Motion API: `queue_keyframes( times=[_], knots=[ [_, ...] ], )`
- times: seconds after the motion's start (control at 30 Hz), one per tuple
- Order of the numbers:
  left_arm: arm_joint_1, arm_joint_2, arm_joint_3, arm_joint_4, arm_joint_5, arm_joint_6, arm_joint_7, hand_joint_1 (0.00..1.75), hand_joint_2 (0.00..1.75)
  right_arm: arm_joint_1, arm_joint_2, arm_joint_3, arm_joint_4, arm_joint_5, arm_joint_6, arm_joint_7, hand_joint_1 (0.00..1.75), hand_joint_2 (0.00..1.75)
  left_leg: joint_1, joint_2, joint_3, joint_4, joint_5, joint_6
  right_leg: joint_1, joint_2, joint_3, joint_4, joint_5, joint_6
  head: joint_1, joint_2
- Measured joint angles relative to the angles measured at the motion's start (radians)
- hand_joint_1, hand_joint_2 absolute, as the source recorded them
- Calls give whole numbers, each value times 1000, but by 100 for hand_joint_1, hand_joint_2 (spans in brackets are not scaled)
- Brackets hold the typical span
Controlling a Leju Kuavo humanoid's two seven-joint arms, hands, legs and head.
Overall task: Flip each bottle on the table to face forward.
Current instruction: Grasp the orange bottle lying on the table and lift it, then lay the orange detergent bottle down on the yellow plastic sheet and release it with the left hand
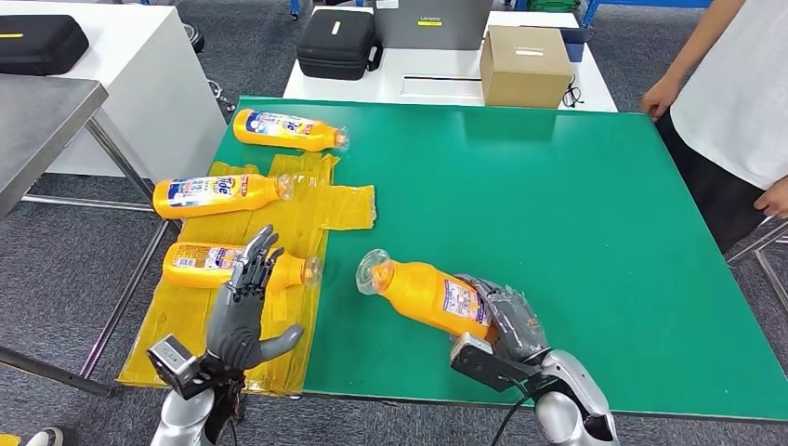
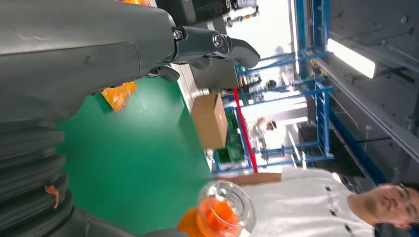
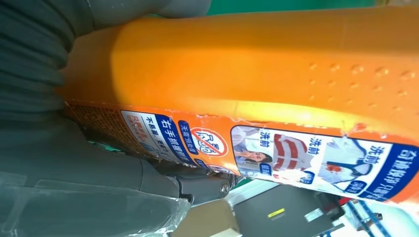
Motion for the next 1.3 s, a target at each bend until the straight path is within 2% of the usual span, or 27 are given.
queue_keyframes(
  times=[0.13,0.5,0.77,1.3],
  knots=[
    [-28,0,-27,54,-1,-64,49,0,175,13,16,35,-23,15,15,-3,175,175,0,0,0,0,0,0,0,0,0,0,0,0,0,0],
    [-49,3,-104,118,-33,-91,114,0,175,15,34,120,-58,29,39,-4,175,175,0,0,0,0,0,0,0,0,0,0,0,0,0,0],
    [-67,4,-138,143,-38,-94,129,0,175,-19,34,184,-58,14,52,-8,175,175,0,0,0,0,0,0,0,0,0,0,0,0,0,0],
    [-79,6,-171,161,-58,-98,148,0,175,-45,31,232,-52,-11,63,-9,175,175,0,0,0,0,0,0,0,0,0,0,0,0,0,0]
  ],
)
